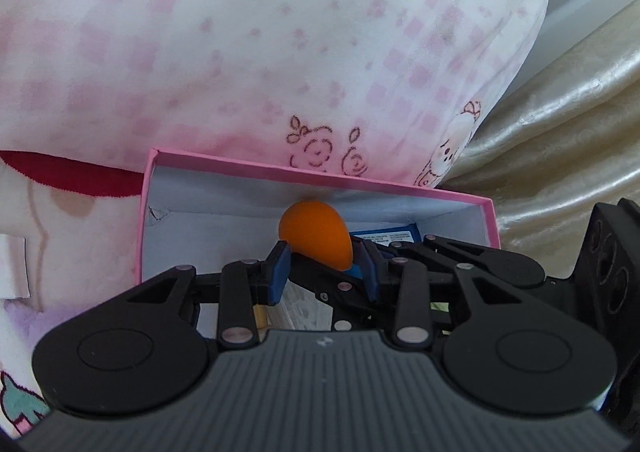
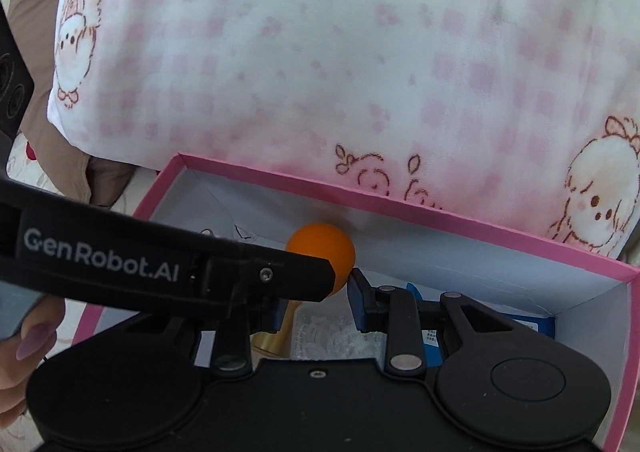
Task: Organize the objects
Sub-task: 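Lower the sponge into the pink box and open the left gripper, then move the left gripper toward the purple plush toy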
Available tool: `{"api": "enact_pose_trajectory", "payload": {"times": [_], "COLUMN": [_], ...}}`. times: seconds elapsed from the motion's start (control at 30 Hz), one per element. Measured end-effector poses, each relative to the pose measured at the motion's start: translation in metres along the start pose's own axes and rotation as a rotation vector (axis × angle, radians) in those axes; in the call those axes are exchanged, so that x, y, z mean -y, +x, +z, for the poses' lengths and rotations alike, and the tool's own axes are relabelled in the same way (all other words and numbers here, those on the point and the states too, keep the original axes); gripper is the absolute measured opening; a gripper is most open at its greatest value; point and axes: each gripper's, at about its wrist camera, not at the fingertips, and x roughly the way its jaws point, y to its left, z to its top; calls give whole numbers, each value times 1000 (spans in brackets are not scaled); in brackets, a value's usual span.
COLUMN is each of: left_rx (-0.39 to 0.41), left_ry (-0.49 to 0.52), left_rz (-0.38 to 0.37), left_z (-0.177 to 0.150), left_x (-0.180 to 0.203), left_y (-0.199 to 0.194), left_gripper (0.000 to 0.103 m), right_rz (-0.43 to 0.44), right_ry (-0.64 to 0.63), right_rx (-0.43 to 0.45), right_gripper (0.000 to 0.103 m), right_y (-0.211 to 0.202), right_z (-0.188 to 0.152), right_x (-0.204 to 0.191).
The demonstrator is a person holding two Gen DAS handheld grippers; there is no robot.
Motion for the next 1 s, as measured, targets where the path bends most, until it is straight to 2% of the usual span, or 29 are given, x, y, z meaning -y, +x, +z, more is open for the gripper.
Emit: {"api": "enact_pose_trajectory", "payload": {"times": [0.07, 0.2, 0.27, 0.4, 0.53, 0.7, 0.8, 1.0], "left_rx": [-5, 3, 8, 21, 21, 2, 0, 27], "left_ry": [-6, 9, 32, 81, 116, 177, 196, 201], "left_rz": [2, 25, 42, 90, 126, 174, 196, 213], "left_z": [0, -3, -5, -10, -18, -36, -48, -71], "left_x": [-2, 2, 7, 14, 18, 22, 22, 20], "left_y": [4, 4, 1, -13, -39, -78, -107, -165], "left_gripper": [35, 37, 41, 41, 44, 44, 45, 47], "right_rz": [2, 2, 3, -13, -12, -57, -79, -56], "right_ry": [10, 51, 65, 79, 63, 16, -6, -11], "right_rx": [-10, -21, -5, 64, 141, 203, 219, 216], "right_gripper": [36, 45, 49, 49, 49, 49, 52, 57], "right_y": [5, 7, 2, -21, -53, -91, -111, -145], "right_z": [0, -4, -9, -25, -39, -58, -66, -76], "right_x": [3, 8, 10, 8, -7, -43, -64, -100]}}
